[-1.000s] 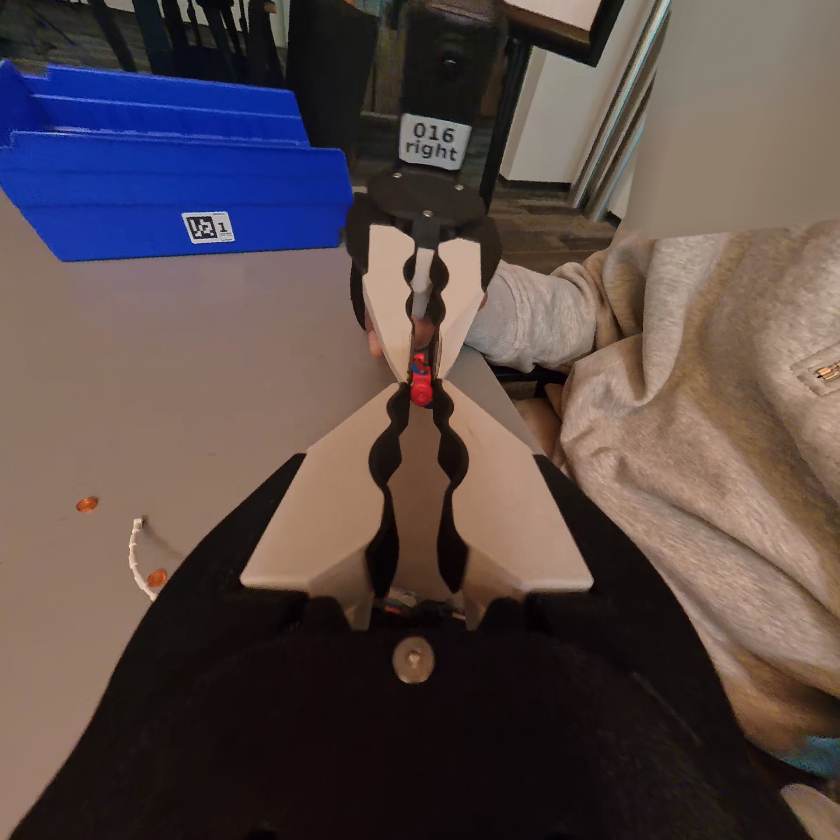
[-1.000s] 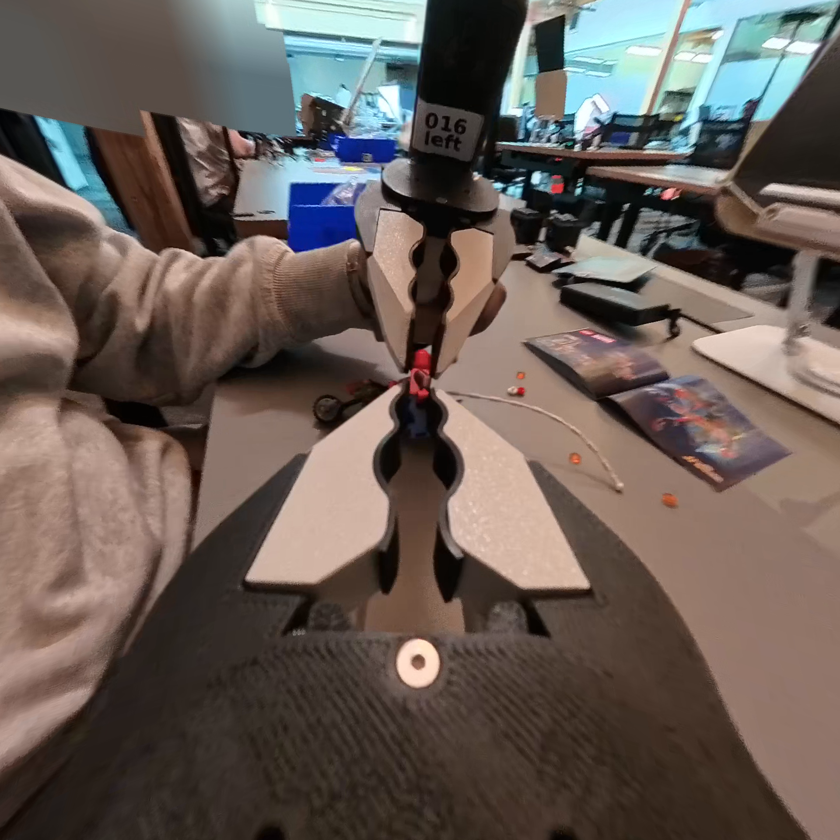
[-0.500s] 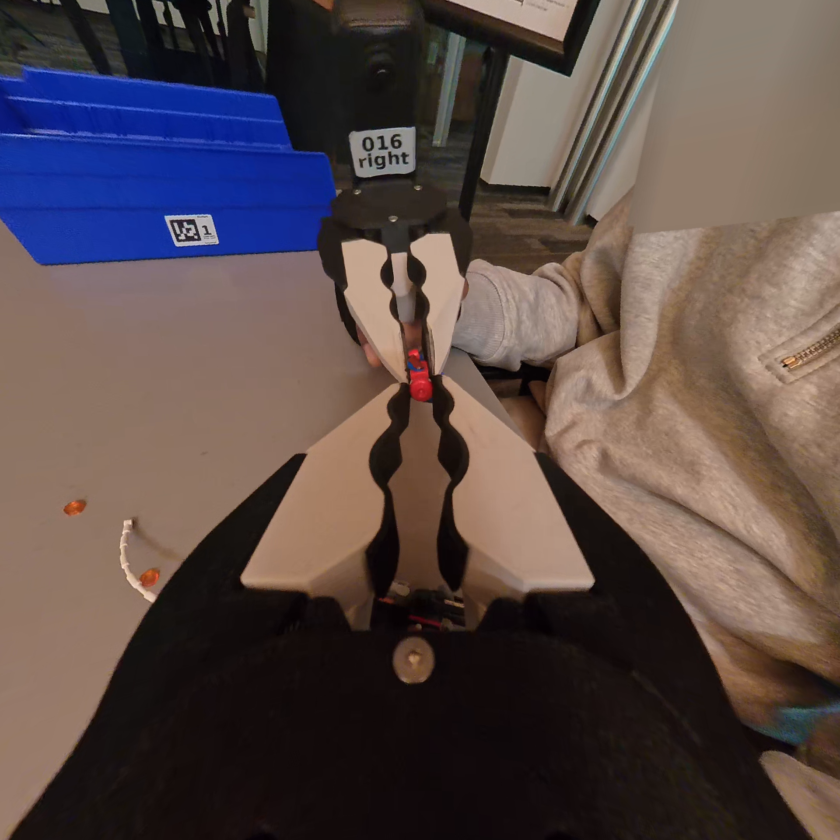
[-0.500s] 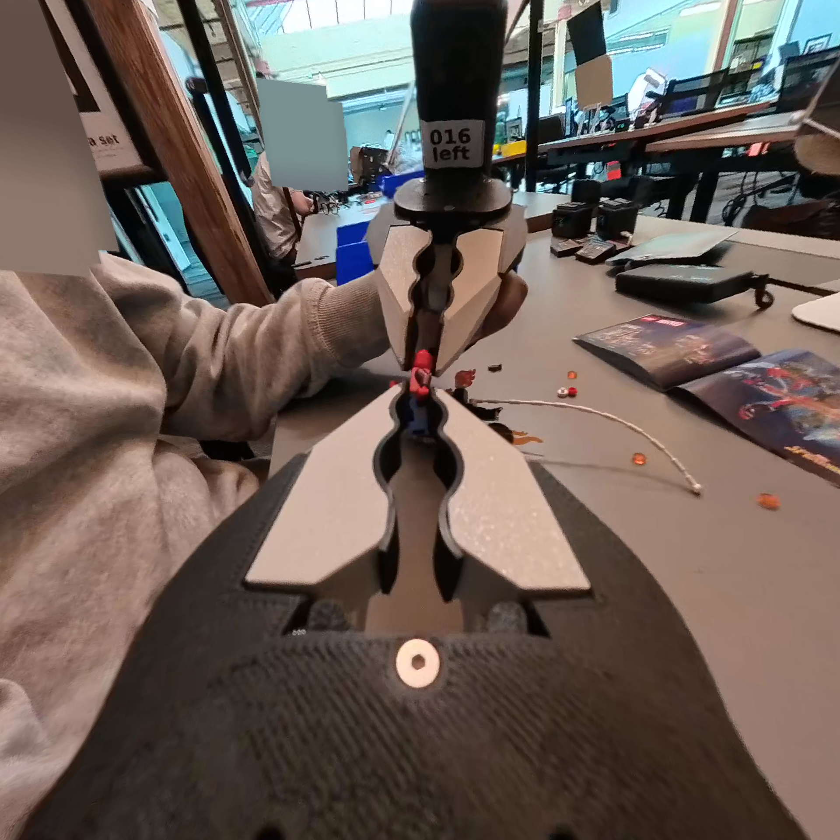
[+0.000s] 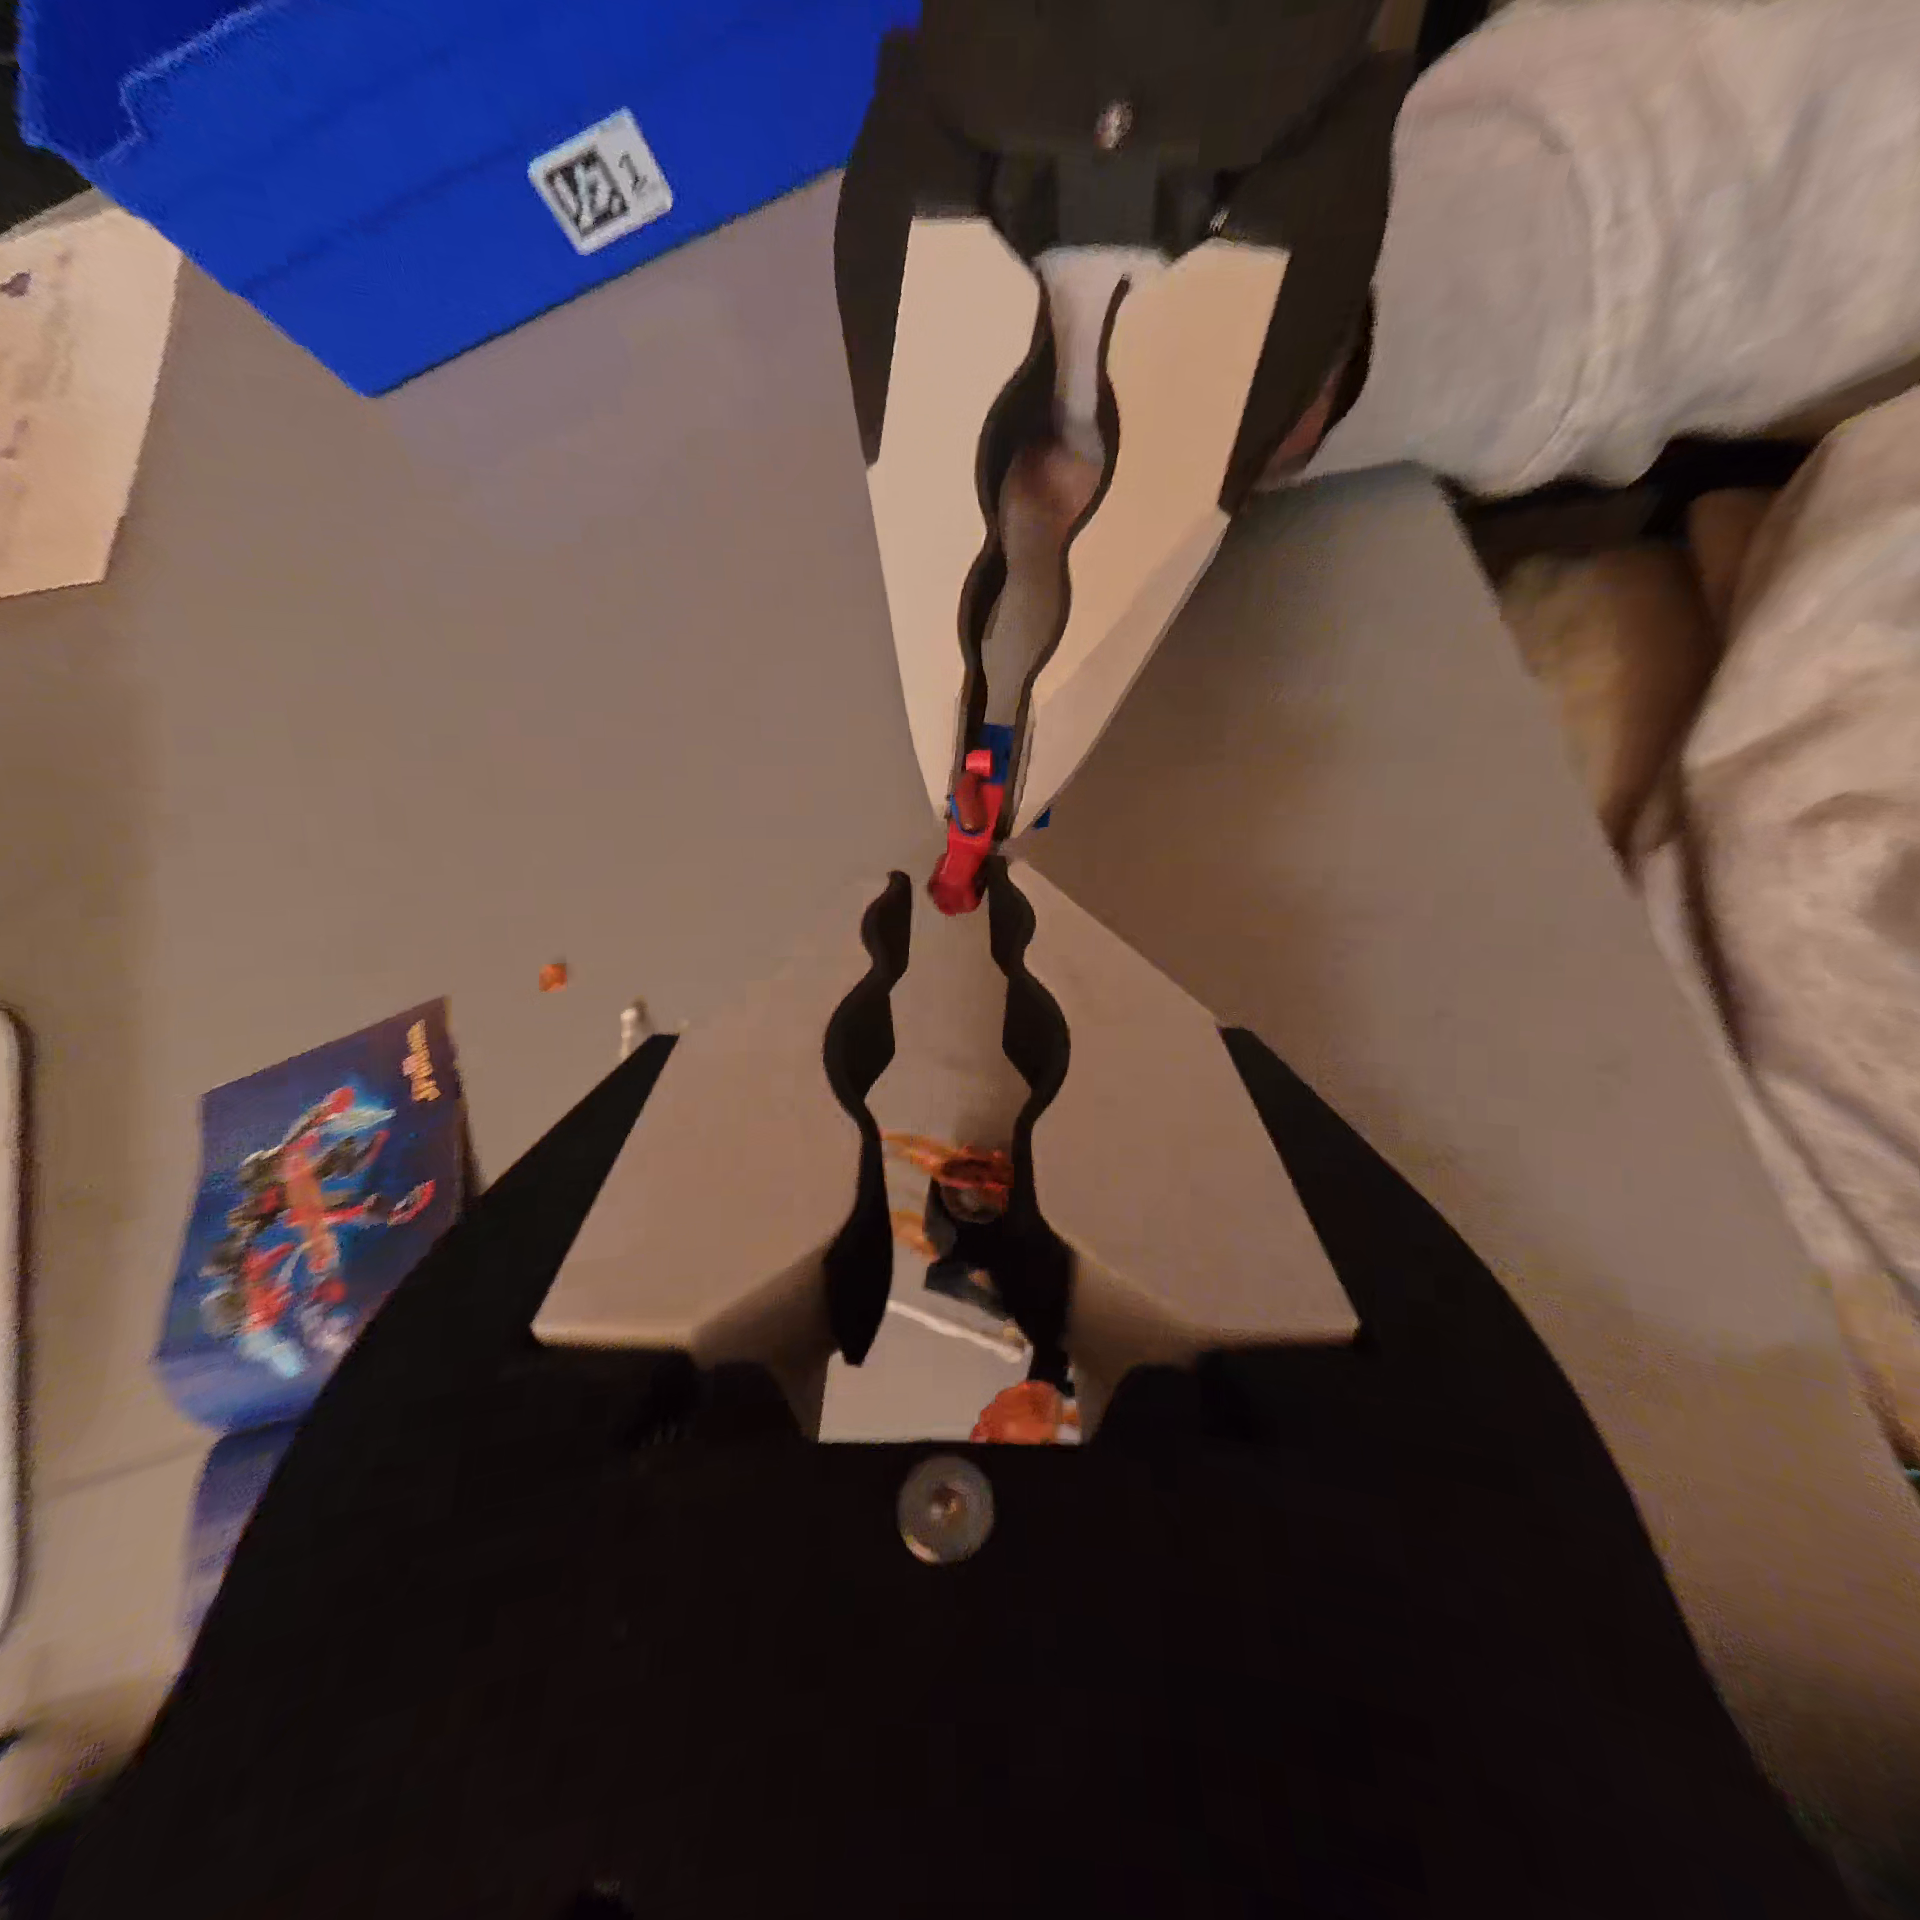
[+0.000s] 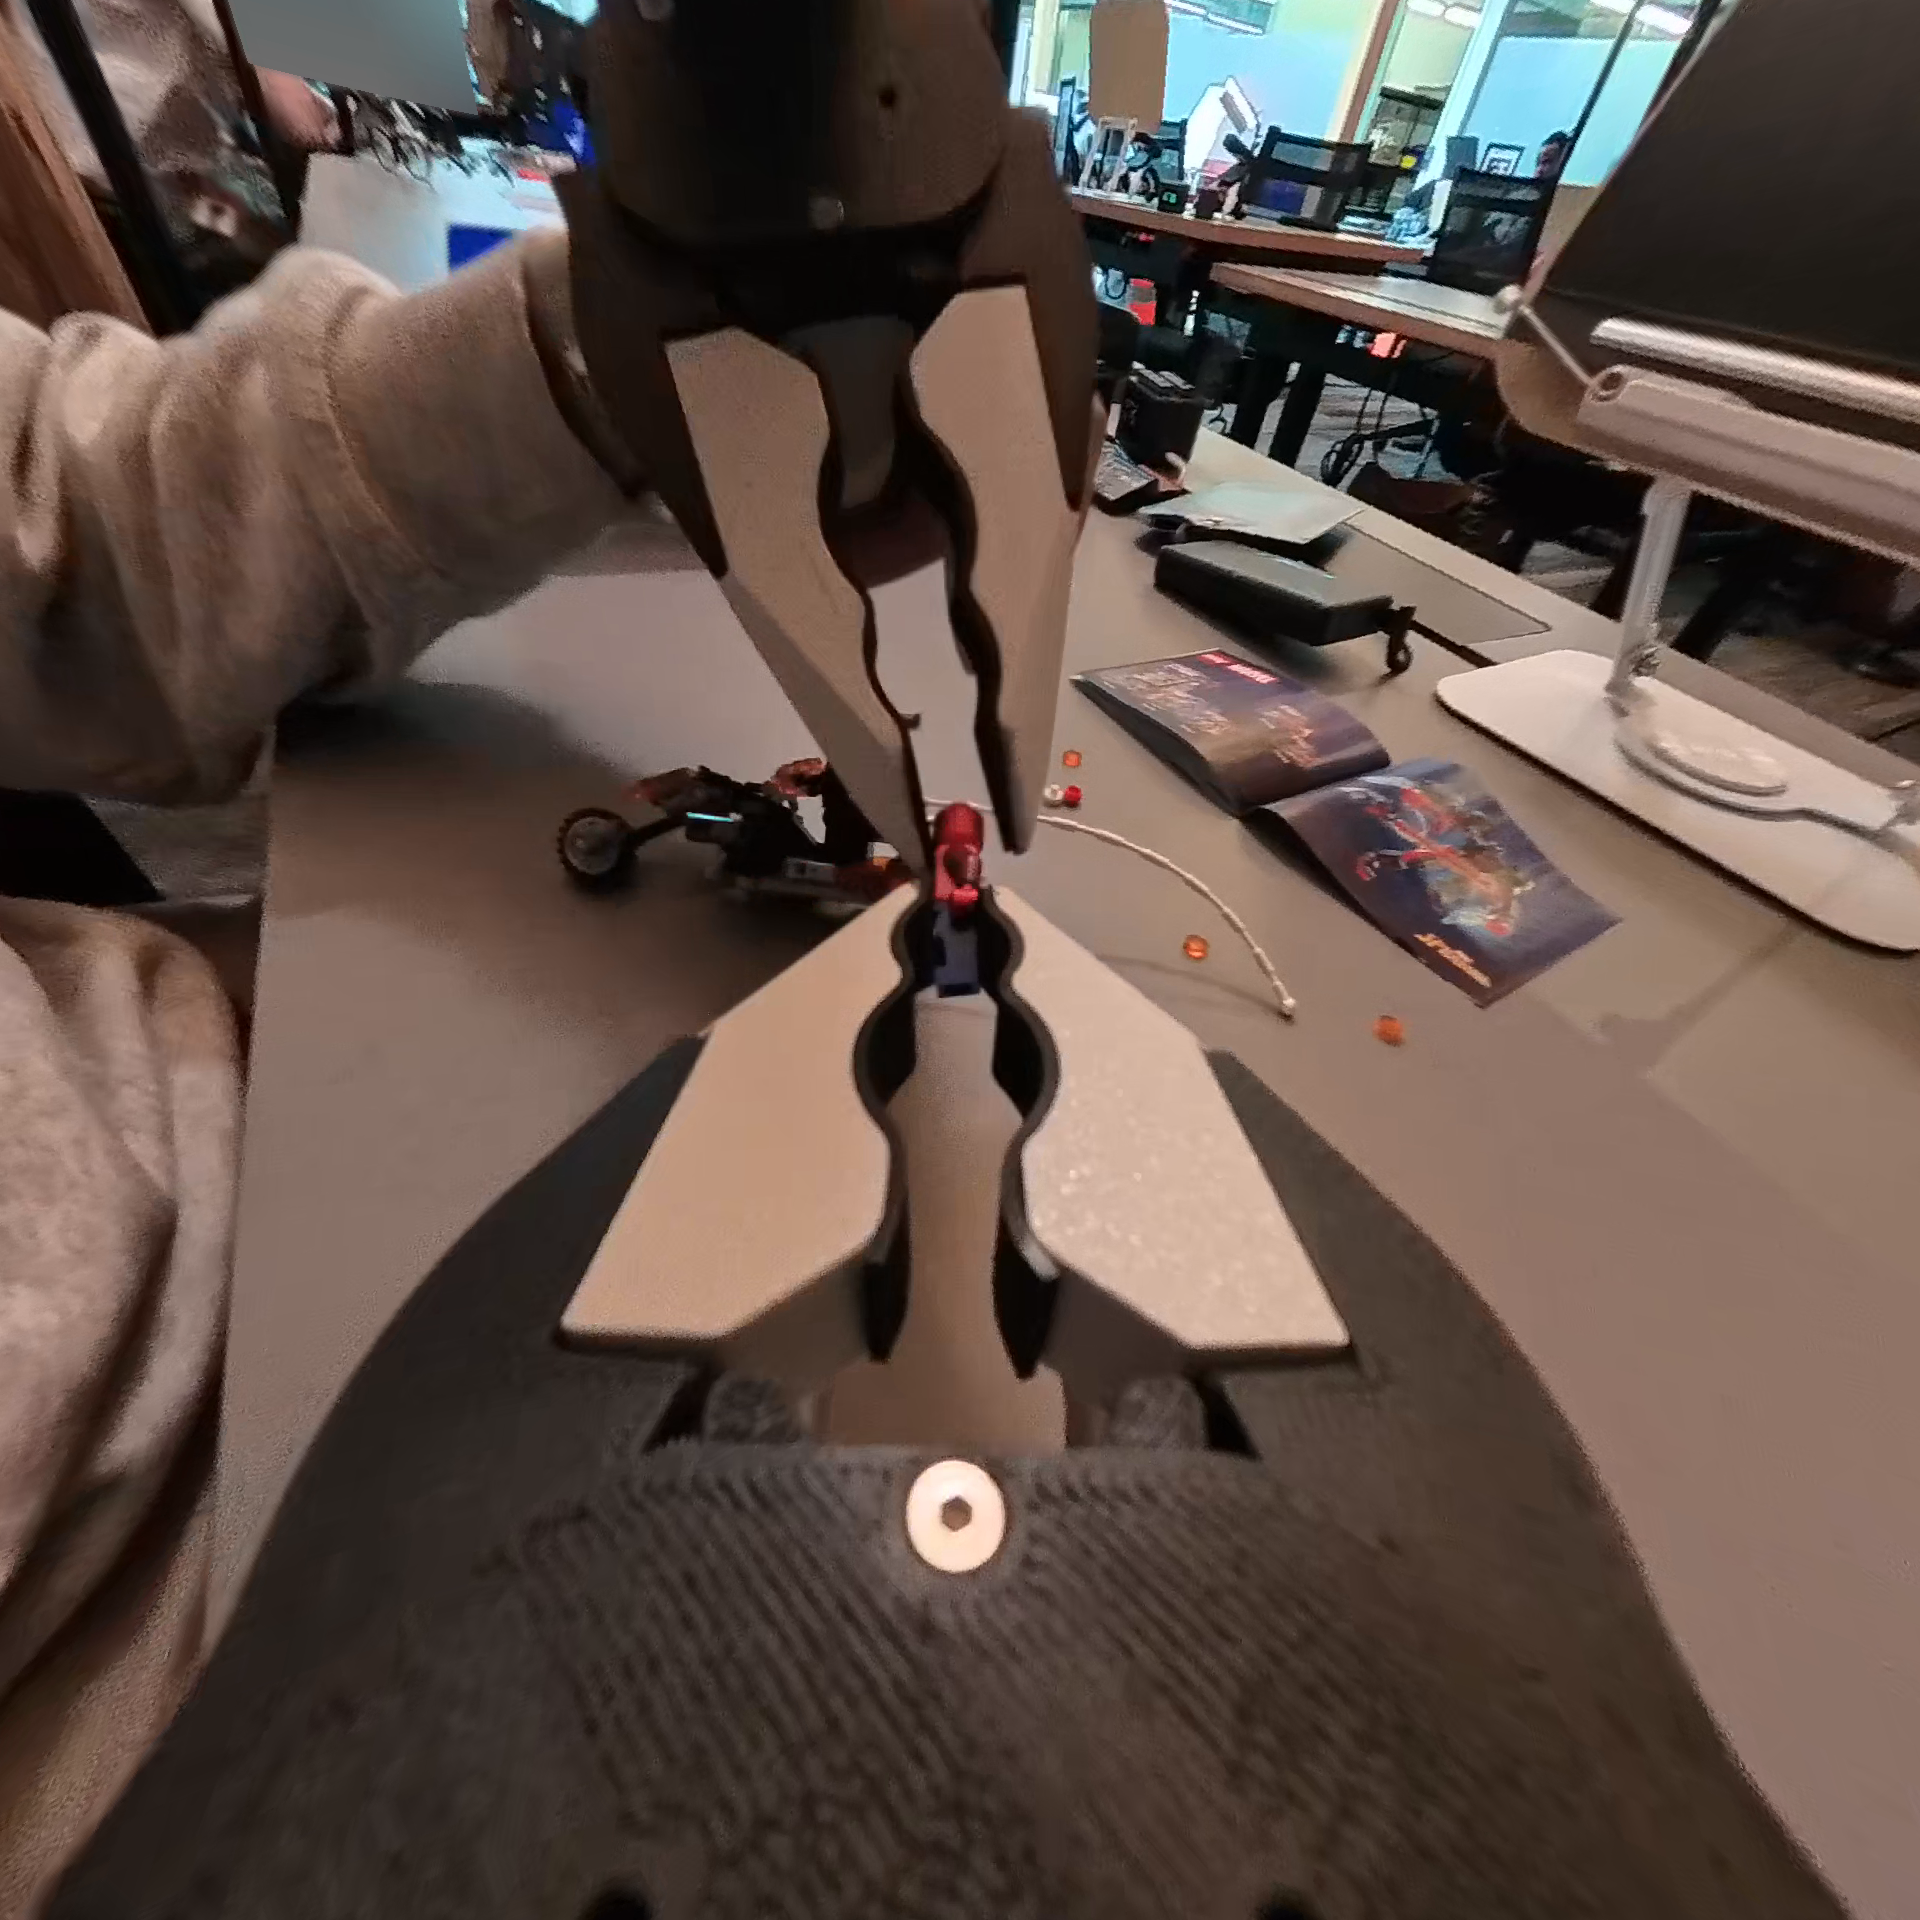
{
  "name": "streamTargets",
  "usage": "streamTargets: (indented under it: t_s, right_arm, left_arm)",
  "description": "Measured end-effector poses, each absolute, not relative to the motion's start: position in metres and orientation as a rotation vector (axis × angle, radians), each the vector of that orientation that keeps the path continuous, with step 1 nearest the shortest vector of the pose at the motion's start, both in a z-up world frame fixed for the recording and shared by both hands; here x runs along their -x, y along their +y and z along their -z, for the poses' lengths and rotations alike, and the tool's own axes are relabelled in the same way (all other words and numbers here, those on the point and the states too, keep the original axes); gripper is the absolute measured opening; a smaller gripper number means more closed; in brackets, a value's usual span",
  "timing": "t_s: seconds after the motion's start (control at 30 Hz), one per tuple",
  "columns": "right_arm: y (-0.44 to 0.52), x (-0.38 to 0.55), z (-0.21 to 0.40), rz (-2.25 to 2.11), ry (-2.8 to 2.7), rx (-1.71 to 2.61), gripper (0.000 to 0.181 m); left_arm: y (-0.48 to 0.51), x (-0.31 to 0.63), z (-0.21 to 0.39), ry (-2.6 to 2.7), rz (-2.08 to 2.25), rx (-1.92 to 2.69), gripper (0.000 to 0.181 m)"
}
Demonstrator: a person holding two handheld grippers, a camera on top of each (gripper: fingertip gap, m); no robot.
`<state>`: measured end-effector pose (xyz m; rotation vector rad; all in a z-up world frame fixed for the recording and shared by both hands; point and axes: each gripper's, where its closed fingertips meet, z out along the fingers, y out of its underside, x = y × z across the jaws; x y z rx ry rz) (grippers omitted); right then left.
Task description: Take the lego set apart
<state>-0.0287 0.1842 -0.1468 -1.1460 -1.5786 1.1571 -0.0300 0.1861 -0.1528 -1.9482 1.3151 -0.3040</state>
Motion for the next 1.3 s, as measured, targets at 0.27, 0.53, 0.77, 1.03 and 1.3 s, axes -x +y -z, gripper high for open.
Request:
streamTargets:
  t_s: [0.27, 0.53, 0.77, 1.03, 1.3]
  right_arm:
    - [0.183, 0.035, 0.154, -1.068, -1.608, 1.132, 0.006]
    - [0.180, 0.037, 0.152, -1.098, -1.601, 1.134, 0.006]
    - [0.176, 0.031, 0.140, -1.193, -1.551, 1.106, 0.006]
    - [0.171, 0.027, 0.137, -1.234, -1.556, 1.087, 0.006]
    - [0.170, 0.026, 0.137, -1.281, -1.561, 1.101, 0.006]
  left_arm:
    - [0.186, 0.040, 0.161, 1.364, -0.020, 1.951, 0.018]
    - [0.184, 0.036, 0.158, 1.317, 0.054, 1.912, 0.020]
    - [0.178, 0.030, 0.145, 1.146, 0.515, 1.851, 0.028]
    - [0.172, 0.022, 0.144, 1.161, 0.668, 1.770, 0.012]
    - [0.169, 0.022, 0.141, 1.122, 0.784, 1.762, 0.013]
